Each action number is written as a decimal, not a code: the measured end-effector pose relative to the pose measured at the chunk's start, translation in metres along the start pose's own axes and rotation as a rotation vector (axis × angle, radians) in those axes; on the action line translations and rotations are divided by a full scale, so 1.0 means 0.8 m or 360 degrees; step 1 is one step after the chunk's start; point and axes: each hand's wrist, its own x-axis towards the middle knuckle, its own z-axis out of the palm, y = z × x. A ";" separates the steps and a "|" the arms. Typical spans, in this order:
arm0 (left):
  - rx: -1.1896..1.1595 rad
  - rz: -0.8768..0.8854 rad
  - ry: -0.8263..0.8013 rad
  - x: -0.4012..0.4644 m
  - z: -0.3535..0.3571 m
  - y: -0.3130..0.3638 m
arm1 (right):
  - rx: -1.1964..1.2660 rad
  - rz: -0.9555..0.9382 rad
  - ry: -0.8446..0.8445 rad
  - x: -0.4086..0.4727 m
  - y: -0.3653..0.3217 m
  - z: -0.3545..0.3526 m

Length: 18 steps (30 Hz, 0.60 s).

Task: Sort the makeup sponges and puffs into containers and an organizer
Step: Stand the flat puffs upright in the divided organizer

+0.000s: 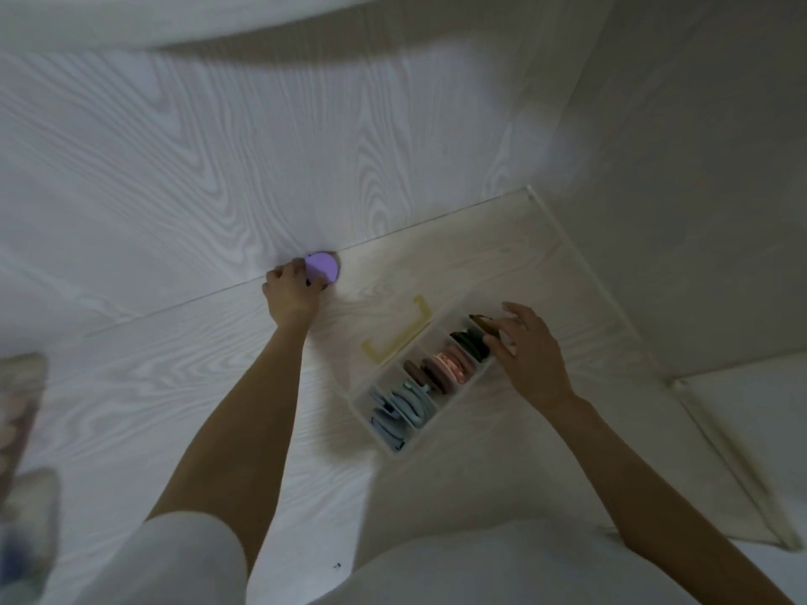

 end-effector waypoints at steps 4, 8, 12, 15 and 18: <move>-0.0322 0.0058 0.0106 0.001 -0.003 -0.001 | 0.0045 -0.0003 0.0003 0.004 -0.008 0.004; -0.0616 0.0601 0.0073 -0.040 -0.022 0.036 | 0.0045 0.0076 0.0039 0.001 -0.010 0.005; -0.0678 0.1325 -0.0065 -0.107 -0.023 0.101 | 0.0040 0.0145 0.0065 -0.001 -0.017 0.008; -0.0535 0.1556 -0.0210 -0.134 0.007 0.132 | 0.0002 0.0171 0.0113 -0.004 -0.021 0.007; -0.0341 0.1577 -0.0337 -0.132 0.030 0.141 | 0.0003 0.0195 0.0142 -0.005 -0.023 0.007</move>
